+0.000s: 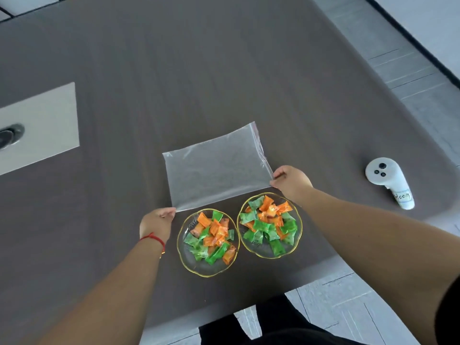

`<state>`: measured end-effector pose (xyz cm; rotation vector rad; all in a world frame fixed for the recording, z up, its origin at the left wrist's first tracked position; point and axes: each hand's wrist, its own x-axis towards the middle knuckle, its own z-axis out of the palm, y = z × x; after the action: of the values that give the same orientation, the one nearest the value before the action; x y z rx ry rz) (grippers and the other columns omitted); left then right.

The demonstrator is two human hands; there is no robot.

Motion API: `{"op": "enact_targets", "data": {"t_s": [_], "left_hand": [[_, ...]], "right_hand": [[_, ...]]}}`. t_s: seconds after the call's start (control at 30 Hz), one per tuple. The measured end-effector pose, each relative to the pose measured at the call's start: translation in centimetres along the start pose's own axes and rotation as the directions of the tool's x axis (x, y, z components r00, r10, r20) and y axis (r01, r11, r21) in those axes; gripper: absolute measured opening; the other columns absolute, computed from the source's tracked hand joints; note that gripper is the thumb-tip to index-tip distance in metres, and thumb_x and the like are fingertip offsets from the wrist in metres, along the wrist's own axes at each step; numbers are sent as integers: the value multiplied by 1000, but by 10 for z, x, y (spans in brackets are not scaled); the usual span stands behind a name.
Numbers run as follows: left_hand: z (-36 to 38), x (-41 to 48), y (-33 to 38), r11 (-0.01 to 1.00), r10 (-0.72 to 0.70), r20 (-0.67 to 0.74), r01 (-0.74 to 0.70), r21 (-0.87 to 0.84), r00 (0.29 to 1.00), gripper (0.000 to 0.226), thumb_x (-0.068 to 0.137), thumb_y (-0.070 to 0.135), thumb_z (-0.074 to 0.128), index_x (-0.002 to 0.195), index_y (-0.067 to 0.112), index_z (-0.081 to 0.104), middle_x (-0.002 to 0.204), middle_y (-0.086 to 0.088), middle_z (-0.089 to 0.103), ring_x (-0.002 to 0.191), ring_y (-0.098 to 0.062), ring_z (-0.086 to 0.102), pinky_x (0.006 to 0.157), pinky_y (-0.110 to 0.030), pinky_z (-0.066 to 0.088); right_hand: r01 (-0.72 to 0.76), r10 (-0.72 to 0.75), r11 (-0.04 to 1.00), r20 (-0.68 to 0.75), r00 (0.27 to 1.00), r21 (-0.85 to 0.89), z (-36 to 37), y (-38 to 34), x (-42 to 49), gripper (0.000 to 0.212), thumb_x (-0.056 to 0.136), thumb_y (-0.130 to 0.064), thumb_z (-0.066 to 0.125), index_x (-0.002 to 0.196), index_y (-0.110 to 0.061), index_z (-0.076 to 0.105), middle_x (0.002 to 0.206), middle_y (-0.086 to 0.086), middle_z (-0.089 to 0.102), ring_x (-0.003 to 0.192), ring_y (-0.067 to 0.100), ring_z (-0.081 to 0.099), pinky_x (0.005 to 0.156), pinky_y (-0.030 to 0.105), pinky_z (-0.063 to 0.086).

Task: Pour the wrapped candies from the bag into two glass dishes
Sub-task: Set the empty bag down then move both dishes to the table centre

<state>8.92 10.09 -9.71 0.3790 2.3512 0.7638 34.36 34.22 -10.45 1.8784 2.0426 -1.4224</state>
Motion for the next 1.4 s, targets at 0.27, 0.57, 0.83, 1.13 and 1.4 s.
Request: {"op": "enact_targets", "data": {"t_s": [0.27, 0.57, 0.83, 1.13, 1.4], "left_hand": [[9, -30, -8, 998, -16, -50, 18, 57, 999, 26, 92, 40, 49, 104, 19, 58, 91, -3, 67, 80, -25, 64, 74, -35, 49], [29, -78, -39, 983, -36, 50, 26, 182, 998, 15, 95, 19, 45, 86, 12, 53, 76, -8, 63, 70, -25, 60, 59, -31, 44], [11, -85, -40, 993, -111, 15, 110, 30, 994, 18, 94, 13, 43, 82, 7, 54, 67, -9, 65, 61, -22, 61, 60, -31, 50], [-66, -78, -49, 983, -151, -104, 138, -122, 983, 15, 92, 11, 45, 79, 13, 52, 65, -13, 66, 63, -33, 65, 63, -42, 57], [-160, -53, -27, 970, -119, -211, 68, -233, 970, 10, 91, 7, 44, 84, 7, 52, 61, -12, 60, 56, -28, 57, 59, -33, 50]], "right_hand": [[149, -119, 940, 115, 986, -305, -4, 4, -14, 34, 91, -55, 49, 100, -22, 54, 80, 0, 65, 69, 18, 63, 59, 33, 49], [423, -212, 704, 399, 892, -571, -16, 24, -30, 32, 100, -45, 32, 104, -19, 50, 79, -2, 58, 78, 22, 57, 69, 37, 45], [408, -215, 756, 395, 893, -511, -9, 11, -46, 26, 101, -37, 34, 106, -19, 52, 95, 4, 62, 85, 24, 55, 75, 36, 44], [485, -326, 749, 386, 863, -451, 4, -68, -76, 21, 102, -27, 33, 89, -16, 45, 91, 7, 58, 87, 28, 59, 71, 29, 36], [521, -414, 765, 330, 848, -380, 30, -177, -87, 28, 100, -32, 31, 82, -19, 48, 59, -4, 57, 59, 20, 62, 67, 32, 45]]}}
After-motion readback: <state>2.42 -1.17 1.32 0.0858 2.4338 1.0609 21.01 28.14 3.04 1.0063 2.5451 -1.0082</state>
